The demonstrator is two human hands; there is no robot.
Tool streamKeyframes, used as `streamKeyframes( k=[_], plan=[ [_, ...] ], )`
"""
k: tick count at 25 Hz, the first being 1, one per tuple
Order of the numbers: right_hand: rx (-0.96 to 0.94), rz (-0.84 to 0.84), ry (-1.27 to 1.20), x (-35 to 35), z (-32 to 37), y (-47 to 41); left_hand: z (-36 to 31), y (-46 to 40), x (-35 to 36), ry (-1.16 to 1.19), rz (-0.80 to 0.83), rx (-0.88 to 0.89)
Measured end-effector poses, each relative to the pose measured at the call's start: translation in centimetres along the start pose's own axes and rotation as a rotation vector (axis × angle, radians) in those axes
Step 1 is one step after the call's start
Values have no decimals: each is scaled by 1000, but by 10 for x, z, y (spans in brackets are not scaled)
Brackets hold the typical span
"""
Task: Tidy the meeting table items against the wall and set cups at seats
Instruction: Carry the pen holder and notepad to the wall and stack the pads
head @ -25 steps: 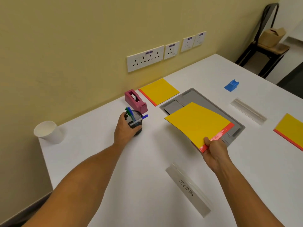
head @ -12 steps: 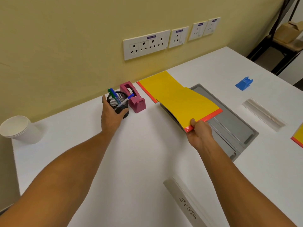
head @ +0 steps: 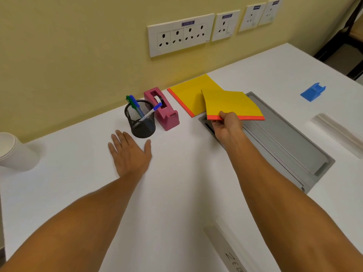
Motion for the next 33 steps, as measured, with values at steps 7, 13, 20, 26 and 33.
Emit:
streamKeyframes(
  k=[7, 13, 20, 26, 33],
  plan=[
    [-25, -21, 144, 43, -42, -15, 0, -4, 6, -60, 6, 7],
    [66, -11, 85, 31, -49, -29, 2, -4, 7, -103, 4, 10],
    [-53, -213, 97, 18, -36, -29, 0, -4, 9, -128, 3, 21],
    [-65, -224, 28, 30, -45, -20, -1, -4, 8, -130, 12, 26],
    [-11, -206, 314, 27, -40, -35, -1, -3, 6, -119, 10, 26]
  ],
)
Point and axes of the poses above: each hand's wrist, its own y-axis away from the middle knuckle, its own x-axis out of the palm, z = x × y, the point moved 9 cm from there along -y, towards the middle knuckle, and after that the axes turned 11 degrees about -z, right-handed, at the moved point
